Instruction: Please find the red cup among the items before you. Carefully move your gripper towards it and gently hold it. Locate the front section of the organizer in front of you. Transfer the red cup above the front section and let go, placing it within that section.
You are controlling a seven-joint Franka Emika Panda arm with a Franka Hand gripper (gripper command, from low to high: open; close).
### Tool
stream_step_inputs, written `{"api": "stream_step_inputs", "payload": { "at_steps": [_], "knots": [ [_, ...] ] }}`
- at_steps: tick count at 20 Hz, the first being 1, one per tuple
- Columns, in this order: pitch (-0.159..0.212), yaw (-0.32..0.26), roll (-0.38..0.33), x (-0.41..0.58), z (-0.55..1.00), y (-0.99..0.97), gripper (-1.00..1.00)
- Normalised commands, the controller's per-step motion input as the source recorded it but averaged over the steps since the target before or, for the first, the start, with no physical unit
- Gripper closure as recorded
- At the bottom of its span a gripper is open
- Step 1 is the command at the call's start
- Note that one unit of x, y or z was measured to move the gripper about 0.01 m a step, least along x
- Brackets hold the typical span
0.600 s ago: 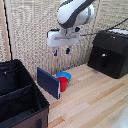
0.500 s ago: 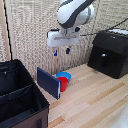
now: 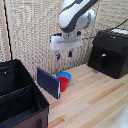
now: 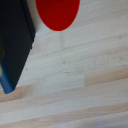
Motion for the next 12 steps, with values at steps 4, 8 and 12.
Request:
{"api": "stream_step_inputs", "payload": {
  "at_steps": [4,8,12],
  "knots": [
    [0.003,0.000,0.017,-0.164,-0.32,-0.12,-1.00],
    [-0.003,-0.001,0.000,-0.112,-0.49,0.00,-1.00],
    [-0.011,-0.001,0.010,-0.021,-0.57,0.00,-1.00]
  ]
}}
